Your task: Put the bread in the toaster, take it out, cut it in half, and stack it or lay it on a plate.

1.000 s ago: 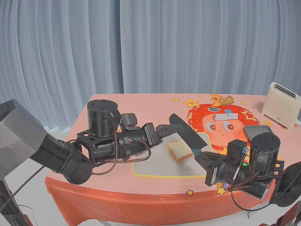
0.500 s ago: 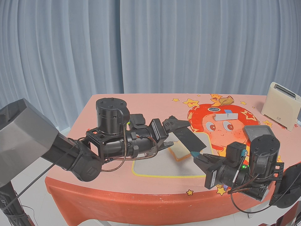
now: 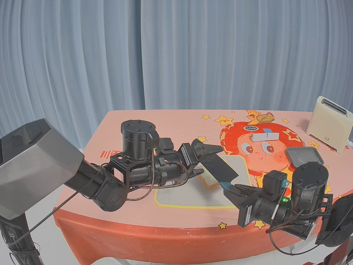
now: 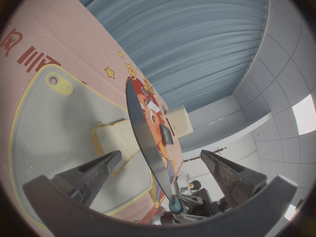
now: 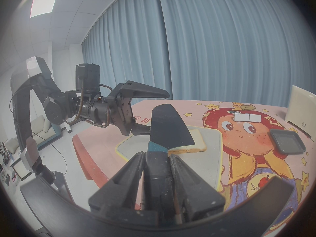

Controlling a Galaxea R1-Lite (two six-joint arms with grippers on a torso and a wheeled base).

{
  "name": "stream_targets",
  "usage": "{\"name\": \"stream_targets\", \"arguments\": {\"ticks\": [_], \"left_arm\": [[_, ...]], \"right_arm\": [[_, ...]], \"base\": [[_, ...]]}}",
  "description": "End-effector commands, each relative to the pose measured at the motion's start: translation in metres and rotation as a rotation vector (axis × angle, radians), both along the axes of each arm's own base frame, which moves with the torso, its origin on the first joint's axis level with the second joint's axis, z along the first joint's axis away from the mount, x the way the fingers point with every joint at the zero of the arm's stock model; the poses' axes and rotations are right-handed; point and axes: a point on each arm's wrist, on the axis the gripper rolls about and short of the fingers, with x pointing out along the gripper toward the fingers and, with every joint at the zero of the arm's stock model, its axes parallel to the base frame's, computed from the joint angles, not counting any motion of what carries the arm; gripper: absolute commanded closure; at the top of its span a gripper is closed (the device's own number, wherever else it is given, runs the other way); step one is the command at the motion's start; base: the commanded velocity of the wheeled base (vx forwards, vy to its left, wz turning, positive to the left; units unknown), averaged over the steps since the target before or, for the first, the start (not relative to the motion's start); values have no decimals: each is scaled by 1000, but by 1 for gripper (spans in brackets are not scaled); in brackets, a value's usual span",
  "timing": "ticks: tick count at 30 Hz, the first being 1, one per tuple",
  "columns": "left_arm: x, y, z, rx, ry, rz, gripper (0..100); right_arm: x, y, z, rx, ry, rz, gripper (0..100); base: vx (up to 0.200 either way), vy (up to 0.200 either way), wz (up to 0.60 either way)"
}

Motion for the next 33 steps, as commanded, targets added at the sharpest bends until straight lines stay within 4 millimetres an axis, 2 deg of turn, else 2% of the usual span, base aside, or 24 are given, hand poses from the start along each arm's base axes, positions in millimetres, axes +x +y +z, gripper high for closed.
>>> {"name": "stream_targets", "arguments": {"ticks": [1,3,4,30,31,33], "left_arm": [[1,-1,0,-3,-2,0,0],[1,-2,0,-2,-1,0,0],[1,-2,-1,1,0,6,100],[5,-5,3,-47,58,14,100],[5,-5,3,-47,55,13,100],[5,-4,4,-50,54,14,100]], "right_arm": [[-1,1,-1,-3,2,3,100],[-1,1,-1,-2,1,3,100],[-1,1,-1,-2,1,3,100],[2,4,1,47,-39,0,100],[1,4,1,48,-38,1,0],[1,6,2,65,-38,13,0]], "base": [[0,0,0],[0,0,0],[0,0,0],[0,0,0],[0,0,0],[0,0,0]]}}
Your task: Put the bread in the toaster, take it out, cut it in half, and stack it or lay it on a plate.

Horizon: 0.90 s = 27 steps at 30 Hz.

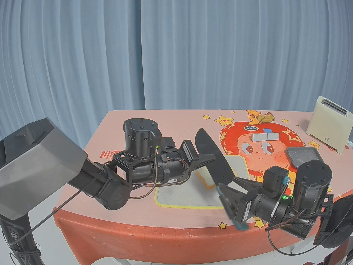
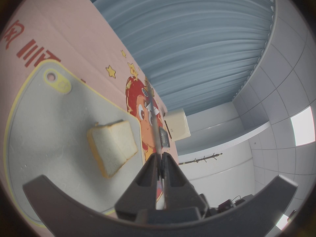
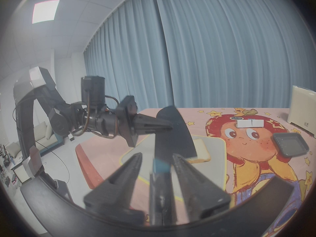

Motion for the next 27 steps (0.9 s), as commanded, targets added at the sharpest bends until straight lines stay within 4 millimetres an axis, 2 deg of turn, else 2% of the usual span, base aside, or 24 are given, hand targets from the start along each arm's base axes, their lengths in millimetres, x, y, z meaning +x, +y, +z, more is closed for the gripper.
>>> {"name": "stream_targets", "arguments": {"ticks": [1,9,13,15,16,17,21,24,27], "left_arm": [[0,1,2,-5,-5,3,100],[-1,2,3,-5,-5,3,100],[-1,2,5,-7,-12,8,100],[-1,2,6,-19,-30,13,100],[0,2,6,-21,-33,15,100],[-1,3,9,-39,-58,18,100],[-6,6,18,-59,-87,21,100],[-9,8,25,-68,-99,19,100],[-8,8,29,-75,-113,22,100]], "right_arm": [[-1,2,-1,6,4,11,0],[-2,0,4,52,-34,10,0],[2,-6,13,87,-73,-16,0],[5,-20,28,137,-112,-51,0],[5,-22,29,140,-114,-52,0],[4,-33,38,177,-131,-48,0],[-2,-61,50,248,-162,-80,0],[-12,-70,61,337,-168,-41,0],[-24,-73,72,588,-54,40,0]], "base": [[0,0,0],[0,0,0],[0,0,0],[0,0,0],[0,0,0],[0,0,0],[0,0,0],[0,0,0],[0,0,0]]}}
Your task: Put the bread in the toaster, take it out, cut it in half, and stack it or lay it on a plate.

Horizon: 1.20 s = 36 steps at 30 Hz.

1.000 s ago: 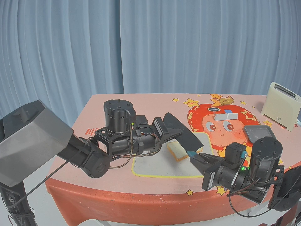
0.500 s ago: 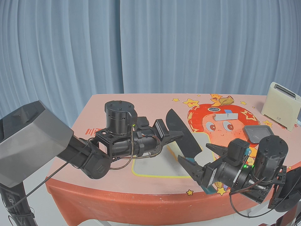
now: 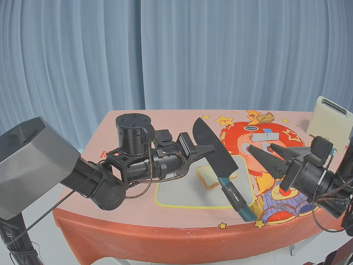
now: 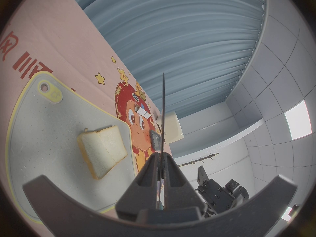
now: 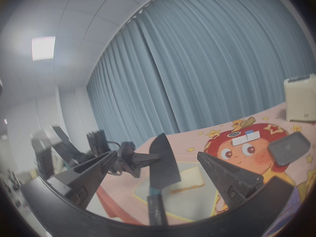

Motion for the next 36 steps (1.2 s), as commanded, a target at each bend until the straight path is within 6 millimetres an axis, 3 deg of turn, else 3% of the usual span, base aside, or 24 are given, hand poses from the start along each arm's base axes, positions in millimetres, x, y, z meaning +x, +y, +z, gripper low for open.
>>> {"name": "stream_targets", "arguments": {"ticks": [1,7,16,22,28,36], "left_arm": [[-2,3,15,-26,-41,6,100],[0,10,16,-27,-43,23,100],[-2,13,24,-38,-54,24,100],[0,15,23,-37,-55,33,100],[0,15,23,-34,-58,33,100],[3,15,20,-30,-60,37,100]], "right_arm": [[-30,-20,29,382,79,116,0],[-58,-43,52,628,101,223,0],[-66,-47,22,495,188,298,0],[-45,-44,-22,73,198,188,0],[-39,-44,-15,-122,52,174,0],[-48,-48,-4,-662,-100,24,0]], "base": [[0,0,0],[0,0,0],[0,0,0],[0,0,0],[0,0,0],[0,0,0]]}}
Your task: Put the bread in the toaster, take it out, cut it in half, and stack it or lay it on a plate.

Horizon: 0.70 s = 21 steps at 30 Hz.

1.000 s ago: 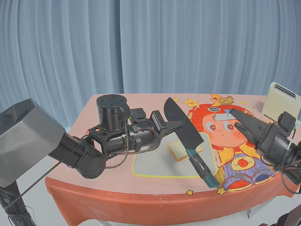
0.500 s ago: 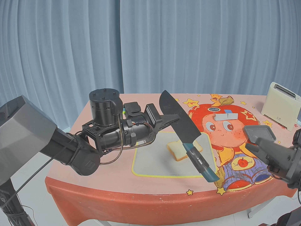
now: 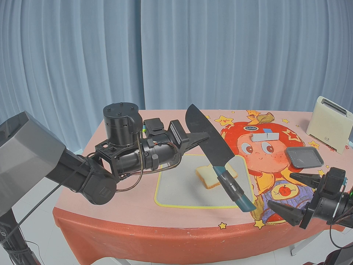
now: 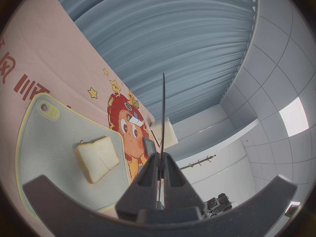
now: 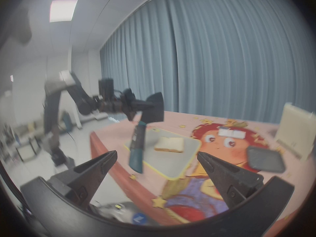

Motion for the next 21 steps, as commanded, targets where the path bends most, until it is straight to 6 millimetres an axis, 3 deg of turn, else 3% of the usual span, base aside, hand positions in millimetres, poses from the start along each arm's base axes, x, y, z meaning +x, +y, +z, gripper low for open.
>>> {"name": "stream_targets", "arguments": {"ticks": [1,3,8,14,21], "left_arm": [[2,0,-2,4,-2,5,100],[7,6,-3,5,-1,22,100],[7,7,-2,-6,-12,25,100],[7,8,-2,-20,-26,27,100],[8,7,-3,-20,-23,29,100]], "right_arm": [[-5,0,16,-268,-165,-79,0],[-11,0,18,-426,-269,-116,0],[-30,14,26,-614,-446,-147,0],[-45,26,16,-752,-504,-158,0],[-44,36,5,-971,-566,-62,0]], "base": [[0,0,0],[0,0,0],[0,0,0],[0,0,0],[0,0,0]]}}
